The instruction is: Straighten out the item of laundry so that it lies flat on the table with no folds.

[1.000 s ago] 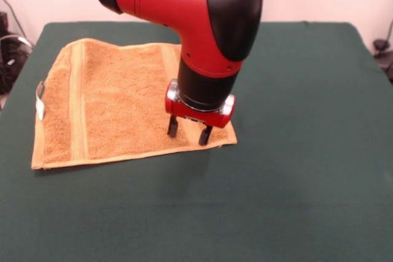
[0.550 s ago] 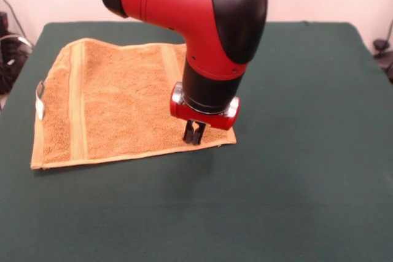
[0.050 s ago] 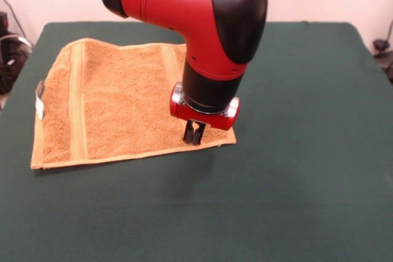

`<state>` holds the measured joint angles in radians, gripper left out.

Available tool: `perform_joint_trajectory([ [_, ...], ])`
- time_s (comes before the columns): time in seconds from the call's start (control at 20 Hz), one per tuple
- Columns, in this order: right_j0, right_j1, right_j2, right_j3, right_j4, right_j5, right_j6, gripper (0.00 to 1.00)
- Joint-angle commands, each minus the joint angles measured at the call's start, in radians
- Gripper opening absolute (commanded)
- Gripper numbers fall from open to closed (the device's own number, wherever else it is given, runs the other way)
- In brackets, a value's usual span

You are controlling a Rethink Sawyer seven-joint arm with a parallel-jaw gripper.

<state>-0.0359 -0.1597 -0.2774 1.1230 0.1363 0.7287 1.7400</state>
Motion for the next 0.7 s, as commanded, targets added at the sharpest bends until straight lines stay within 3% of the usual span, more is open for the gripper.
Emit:
perform_joint_trajectory([
  [0.05,0.05,0.048,0.141,-0.015,-0.005,-0.013,0.093,0.0],
  [0.7,0.044,0.052,0.14,-0.028,-0.02,0.01,0.066,0.0],
])
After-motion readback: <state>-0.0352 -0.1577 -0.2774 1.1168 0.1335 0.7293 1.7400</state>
